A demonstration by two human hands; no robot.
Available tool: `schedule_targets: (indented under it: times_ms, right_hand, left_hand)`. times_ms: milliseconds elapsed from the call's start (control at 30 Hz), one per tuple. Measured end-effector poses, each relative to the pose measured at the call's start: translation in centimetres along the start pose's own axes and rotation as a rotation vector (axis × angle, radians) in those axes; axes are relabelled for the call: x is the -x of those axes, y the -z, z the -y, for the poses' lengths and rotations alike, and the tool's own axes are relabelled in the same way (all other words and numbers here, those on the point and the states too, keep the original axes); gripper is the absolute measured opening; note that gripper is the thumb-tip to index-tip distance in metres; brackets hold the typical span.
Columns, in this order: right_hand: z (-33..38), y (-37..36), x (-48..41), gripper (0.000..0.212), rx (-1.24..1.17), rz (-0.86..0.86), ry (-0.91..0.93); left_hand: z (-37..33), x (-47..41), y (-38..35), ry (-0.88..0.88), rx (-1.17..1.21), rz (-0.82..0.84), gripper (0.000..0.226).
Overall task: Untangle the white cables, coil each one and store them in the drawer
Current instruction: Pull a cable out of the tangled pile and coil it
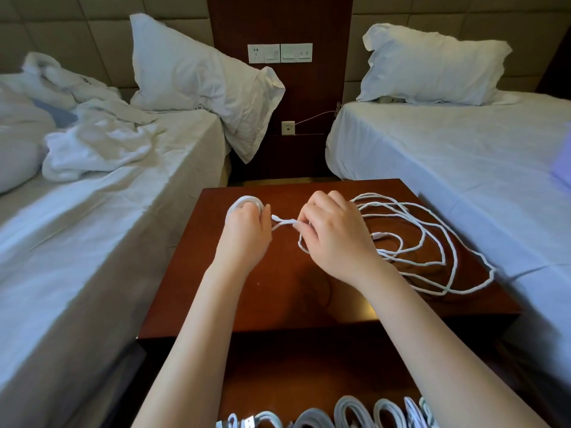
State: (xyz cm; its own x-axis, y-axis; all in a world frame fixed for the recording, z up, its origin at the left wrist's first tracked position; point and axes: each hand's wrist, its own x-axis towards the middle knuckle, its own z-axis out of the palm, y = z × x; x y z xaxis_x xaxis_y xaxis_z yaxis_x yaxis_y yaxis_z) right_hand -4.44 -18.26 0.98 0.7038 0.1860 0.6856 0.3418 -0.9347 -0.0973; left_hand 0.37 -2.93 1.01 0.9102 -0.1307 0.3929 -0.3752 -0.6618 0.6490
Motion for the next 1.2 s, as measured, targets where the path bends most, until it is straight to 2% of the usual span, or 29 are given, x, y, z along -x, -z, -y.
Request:
schedule_targets:
  times_ms: [67,200,400,633,733,867,933,1067,1200]
  right_hand:
    - [-0.2,0.2,0.0,0.032,0.035,-0.052,0.011]
    - [-1.0,0.8,-0.1,0.030,0.067,-0.111,0.024]
    - [-1.5,1.2,-0.4,0.030,-0.003,-0.162,0.037]
    - [-1.2,0.6,-0.2,0.029,-0.111,-0.114,0.041]
    - [-1.5,-0.2,0.4,0.034,-0.125,-0.033,0.025]
    - [-0.6,-0.8,0.7,0.034,-0.145,0.066,0.049]
    - [0.5,-0.6,0.6,0.030,-0.190,0.121,0.043]
    - [1.9,0.0,0.6,0.022,-0.310,0.361,-0.051]
    - [1.8,-0.3,0.6,0.023,-0.269,0.481,-0.129]
  left_hand:
    - [-0.4,0.1,0.1,0.033,0.037,0.147,0.045]
    - [-1.3,0.4,1.2,0.124,0.330,0.477,0.050]
    - [-1.1,0.6,2.4,0.105,0.670,0.914,0.047]
    - [-2.0,0.7,4.0,-0.045,0.819,1.088,0.033]
    - [-2.6,0.8,4.5,-0.129,1.002,1.146,0.033]
    - [-3.7,1.1,4.2,-0.197,1.172,1.113,0.030]
    - [-4.1,1.0,3.8,-0.190,1.303,1.042,0.029]
    - [-4.9,0.9,3.3,0.008,1.517,0.689,0.034]
    - [-4.7,0.3,3.4,0.117,1.486,0.224,0.037]
